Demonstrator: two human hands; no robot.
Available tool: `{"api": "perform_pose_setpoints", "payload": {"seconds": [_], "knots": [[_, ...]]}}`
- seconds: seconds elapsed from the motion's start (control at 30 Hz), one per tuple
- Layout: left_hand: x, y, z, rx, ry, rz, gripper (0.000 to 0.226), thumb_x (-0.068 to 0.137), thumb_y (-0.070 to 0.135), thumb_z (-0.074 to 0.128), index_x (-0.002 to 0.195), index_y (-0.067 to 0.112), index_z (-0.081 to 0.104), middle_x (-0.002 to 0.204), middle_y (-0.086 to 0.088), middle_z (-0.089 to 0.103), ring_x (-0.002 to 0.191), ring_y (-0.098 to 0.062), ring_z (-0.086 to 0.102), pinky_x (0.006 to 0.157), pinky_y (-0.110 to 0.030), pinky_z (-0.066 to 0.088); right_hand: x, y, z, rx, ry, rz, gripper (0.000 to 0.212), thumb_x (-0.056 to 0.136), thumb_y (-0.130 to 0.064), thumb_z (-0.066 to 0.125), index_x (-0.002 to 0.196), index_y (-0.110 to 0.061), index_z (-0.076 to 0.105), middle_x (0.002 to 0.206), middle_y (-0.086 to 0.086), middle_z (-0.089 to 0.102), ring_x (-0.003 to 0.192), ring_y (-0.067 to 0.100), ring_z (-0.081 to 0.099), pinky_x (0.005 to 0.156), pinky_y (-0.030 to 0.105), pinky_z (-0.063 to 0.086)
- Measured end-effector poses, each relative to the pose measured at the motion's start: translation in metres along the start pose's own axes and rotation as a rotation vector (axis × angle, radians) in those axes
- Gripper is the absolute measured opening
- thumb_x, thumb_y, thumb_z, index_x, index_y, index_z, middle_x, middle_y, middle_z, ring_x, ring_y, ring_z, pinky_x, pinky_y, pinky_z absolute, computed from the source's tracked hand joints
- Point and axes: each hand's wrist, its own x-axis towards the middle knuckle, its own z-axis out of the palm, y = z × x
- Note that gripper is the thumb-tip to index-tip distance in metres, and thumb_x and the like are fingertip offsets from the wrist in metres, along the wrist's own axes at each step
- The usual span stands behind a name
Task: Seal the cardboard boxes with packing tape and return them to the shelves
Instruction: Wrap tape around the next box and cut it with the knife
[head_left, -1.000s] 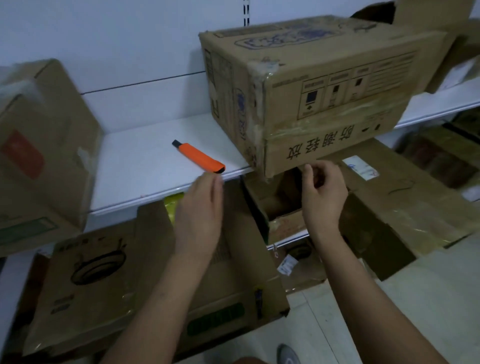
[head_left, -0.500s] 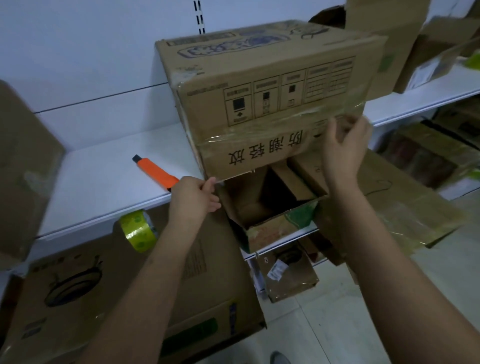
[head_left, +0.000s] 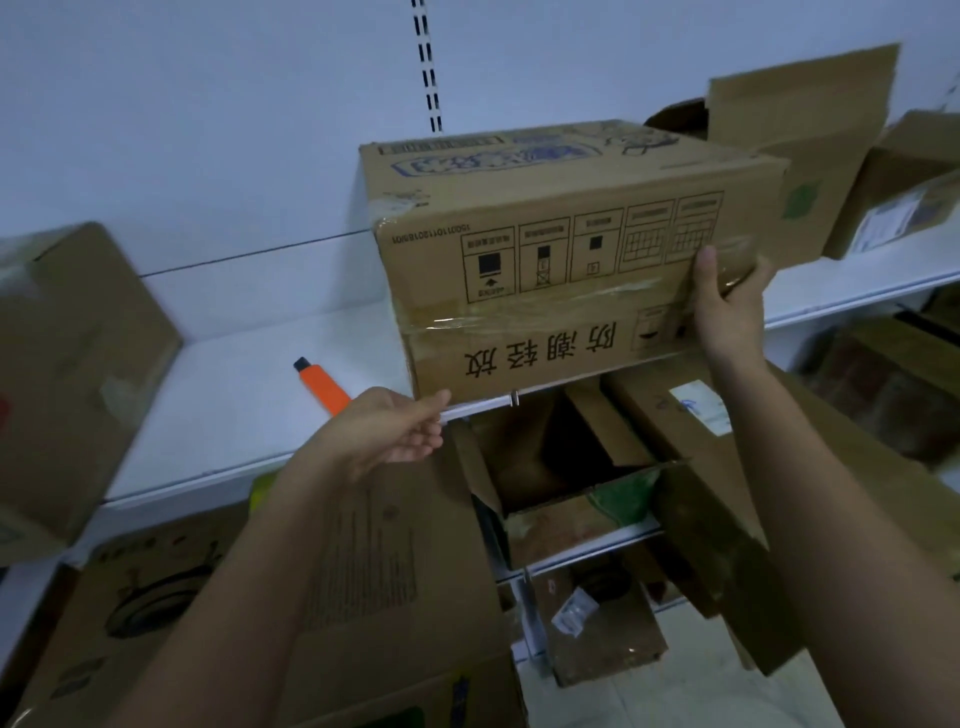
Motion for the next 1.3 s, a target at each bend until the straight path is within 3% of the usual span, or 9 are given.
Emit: {"api": "perform_pose_setpoints", "payload": {"seconds": [0.17, 0.37, 0.5, 0.63, 0.77, 0.83, 1.0, 1.13, 1.3], "knots": [[0.002, 0.024, -0.001, 0.021, 0.117, 0.270, 0.030, 0.096, 0.034, 0.063, 0.091, 0.004, 0.064, 0.073, -0.008, 0.069, 0.060, -0.013, 0.067, 0.057, -0.023, 0.052, -0.006, 0.001, -0.005, 0.060, -0.068, 0.041, 0.088, 0.087, -0.073, 0.052, 0.153, -0.025, 0.019, 0.148, 0.000, 0.046, 0.135, 0.022, 0.045, 0.113, 0.043, 0.037], [0.001, 0.033, -0.005, 0.393, 0.225, 0.411, 0.063, 0.096, 0.053, 0.054, 0.144, 0.015, 0.038, 0.131, 0.010, 0.052, 0.119, -0.008, 0.051, 0.100, -0.025, 0.038, -0.020, -0.002, -0.013, 0.194, -0.109, 0.100, 0.084, 0.076, -0.071, 0.065, 0.143, -0.027, 0.037, 0.138, -0.005, 0.054, 0.128, 0.021, 0.051, 0.111, 0.050, 0.042], [0.005, 0.024, -0.007, 0.005, 0.336, 0.482, 0.114, 0.081, 0.070, 0.061, 0.158, 0.022, -0.007, 0.148, 0.004, 0.048, 0.131, -0.016, 0.052, 0.113, -0.046, 0.040, -0.040, -0.005, -0.014, 0.234, -0.070, 0.040, 0.041, 0.079, -0.072, 0.061, 0.105, -0.046, 0.045, 0.119, -0.001, 0.062, 0.115, 0.024, 0.059, 0.102, 0.055, 0.048], [-0.008, 0.035, -0.019, -0.471, 0.307, 0.731, 0.084, 0.075, 0.052, 0.079, 0.142, 0.021, 0.039, 0.138, -0.007, 0.056, 0.124, -0.024, 0.060, 0.092, -0.038, 0.057, -0.062, -0.022, -0.021, 0.322, -0.004, -0.021, 0.026, 0.089, -0.071, 0.047, 0.089, -0.045, 0.048, 0.107, -0.003, 0.061, 0.112, 0.028, 0.059, 0.098, 0.054, 0.048], [-0.017, 0.058, -0.046, -0.731, 0.235, 0.857, 0.092, 0.070, 0.053, 0.084, 0.143, 0.020, 0.039, 0.140, -0.014, 0.056, 0.123, -0.028, 0.061, 0.091, -0.051, 0.055, -0.077, -0.045, -0.031, 0.434, -0.012, -0.168, 0.027, 0.105, -0.045, 0.038, 0.088, -0.040, 0.058, 0.096, -0.015, 0.065, 0.098, 0.006, 0.062, 0.091, 0.045, 0.052], [-0.022, 0.075, -0.058, -0.745, 0.267, 0.864, 0.096, 0.073, 0.060, 0.078, 0.150, 0.023, 0.035, 0.140, -0.011, 0.058, 0.124, -0.026, 0.060, 0.090, -0.050, 0.056, -0.074, -0.058, -0.037, 0.382, -0.086, -0.311, 0.019, 0.105, -0.032, 0.046, 0.116, -0.044, 0.055, 0.110, -0.018, 0.063, 0.104, -0.001, 0.061, 0.089, 0.029, 0.050], [-0.033, 0.122, -0.060, -0.797, 0.291, 0.899, 0.060, 0.099, 0.048, 0.050, 0.147, 0.013, 0.043, 0.127, -0.006, 0.064, 0.116, -0.024, 0.063, 0.089, -0.038, 0.056, -0.042, -0.104, -0.065, 0.014, -0.236, -0.571, 0.109, 0.077, -0.051, 0.075, 0.156, -0.043, 0.000, 0.164, -0.013, 0.014, 0.149, 0.002, 0.020, 0.119, 0.030, 0.026], [-0.057, 0.153, -0.027, -0.543, 0.196, 1.090, 0.064, 0.103, 0.049, 0.039, 0.152, 0.009, 0.035, 0.152, -0.011, 0.046, 0.141, -0.024, 0.042, 0.120, -0.048, 0.030, -0.048, -0.147, -0.058, 0.058, -0.398, -0.577, 0.089, 0.068, -0.062, 0.071, 0.144, -0.024, 0.043, 0.131, -0.024, 0.053, 0.120, -0.020, 0.046, 0.084, -0.002, 0.040], [-0.106, 0.159, 0.003, -0.220, 0.099, 1.343, 0.085, 0.096, 0.067, 0.039, 0.160, 0.019, 0.010, 0.159, 0.003, 0.034, 0.145, -0.010, 0.034, 0.119, -0.038, 0.031, -0.080, -0.176, -0.035, 0.216, -0.300, -0.594, 0.081, 0.068, -0.083, 0.054, 0.135, -0.043, 0.031, 0.111, -0.055, 0.048, 0.107, -0.030, 0.044, 0.084, -0.003, 0.040]]}}
